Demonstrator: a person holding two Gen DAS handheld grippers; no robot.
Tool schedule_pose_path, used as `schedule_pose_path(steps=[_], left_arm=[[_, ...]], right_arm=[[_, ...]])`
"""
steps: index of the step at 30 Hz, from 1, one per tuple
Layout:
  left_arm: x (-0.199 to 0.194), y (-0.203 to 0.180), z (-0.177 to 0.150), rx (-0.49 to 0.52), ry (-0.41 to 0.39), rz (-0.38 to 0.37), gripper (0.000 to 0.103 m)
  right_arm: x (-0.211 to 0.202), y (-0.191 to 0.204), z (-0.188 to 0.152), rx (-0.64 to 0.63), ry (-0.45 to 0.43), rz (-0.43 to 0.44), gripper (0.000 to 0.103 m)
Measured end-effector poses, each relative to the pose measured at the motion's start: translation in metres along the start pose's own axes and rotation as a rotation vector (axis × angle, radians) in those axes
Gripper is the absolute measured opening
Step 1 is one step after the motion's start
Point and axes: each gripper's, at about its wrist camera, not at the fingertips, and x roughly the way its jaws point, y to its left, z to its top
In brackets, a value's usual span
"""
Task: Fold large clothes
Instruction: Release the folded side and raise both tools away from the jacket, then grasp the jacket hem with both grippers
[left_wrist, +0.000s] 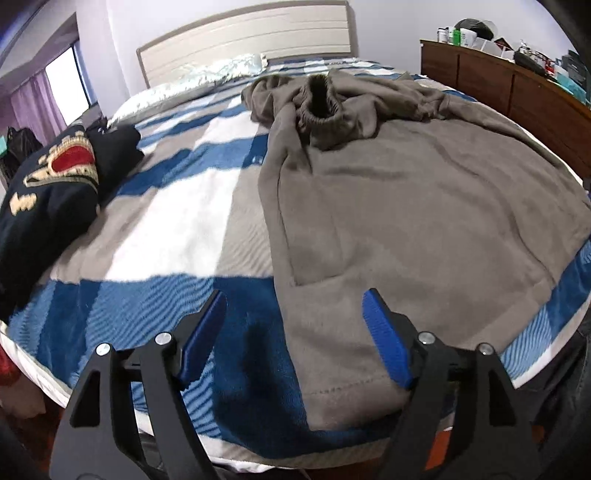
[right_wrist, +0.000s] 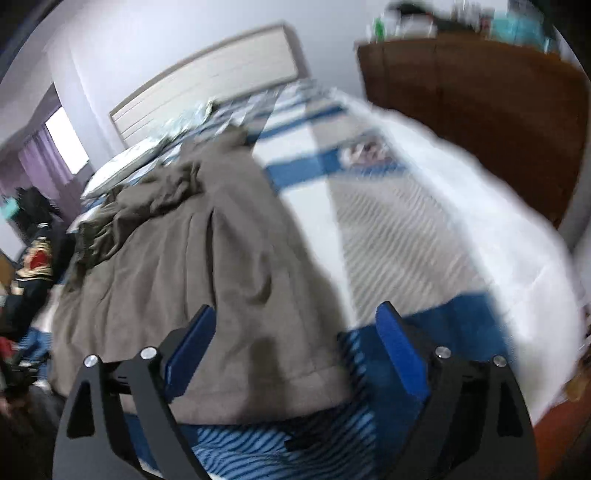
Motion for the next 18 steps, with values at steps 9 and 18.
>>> schedule_pose_path(steps=[9,18], left_arm=[[0.022,0.015,0.004,-0.158,0.026,-0.23,0.074],[0.04,0.023,0.003,-0.247,0.074,-0.345,0.075]], right_arm=[[0.022,0.015,-0.001,-0.002,0.112,0.235,0.087],[0.029,0.011,-0.002,0.098,0.11,0.313,0.087]])
